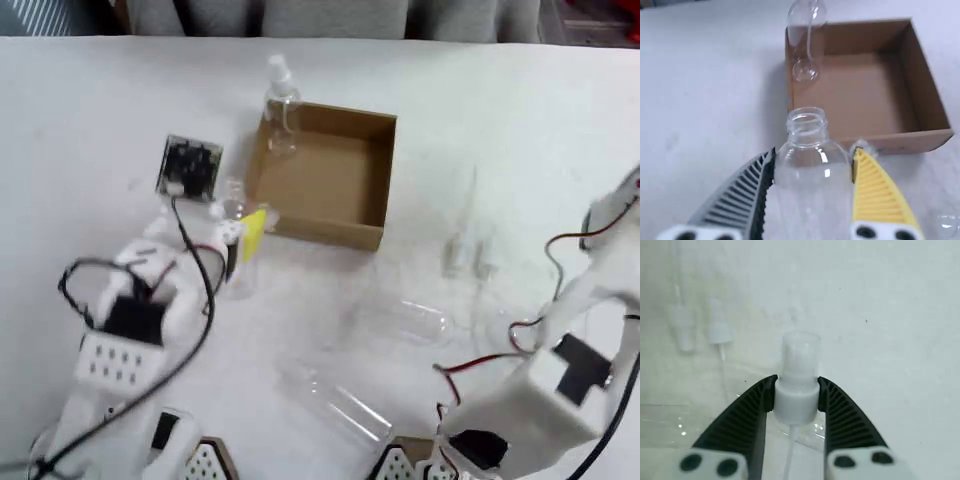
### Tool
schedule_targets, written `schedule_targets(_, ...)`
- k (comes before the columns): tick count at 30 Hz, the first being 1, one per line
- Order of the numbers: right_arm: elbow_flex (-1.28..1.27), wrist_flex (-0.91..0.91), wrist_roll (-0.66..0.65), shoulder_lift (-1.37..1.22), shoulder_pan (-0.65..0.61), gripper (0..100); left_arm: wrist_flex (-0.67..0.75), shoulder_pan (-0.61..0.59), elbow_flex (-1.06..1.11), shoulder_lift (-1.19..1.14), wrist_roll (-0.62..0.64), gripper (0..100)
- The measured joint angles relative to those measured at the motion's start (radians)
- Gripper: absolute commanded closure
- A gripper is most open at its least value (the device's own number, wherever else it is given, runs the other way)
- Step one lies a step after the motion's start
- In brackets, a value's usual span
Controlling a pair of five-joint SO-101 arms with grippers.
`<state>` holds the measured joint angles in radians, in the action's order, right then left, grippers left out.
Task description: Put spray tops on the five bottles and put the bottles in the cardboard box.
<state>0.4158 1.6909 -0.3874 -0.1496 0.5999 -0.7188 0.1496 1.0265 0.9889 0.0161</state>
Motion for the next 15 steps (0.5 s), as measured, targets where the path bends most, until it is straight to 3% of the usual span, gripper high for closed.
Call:
schedule_targets(9, 0.000, 0.006, 0.512, 0.244, -0.258, 98.2, 0.209, 0.183, 0.226, 0.358, 0.000, 98)
schedule_targets(15, 0.000, -0.023, 0.589, 0.388, -0.520, 98.2, 0.364, 0.190, 0.485, 0.583, 0.000, 98)
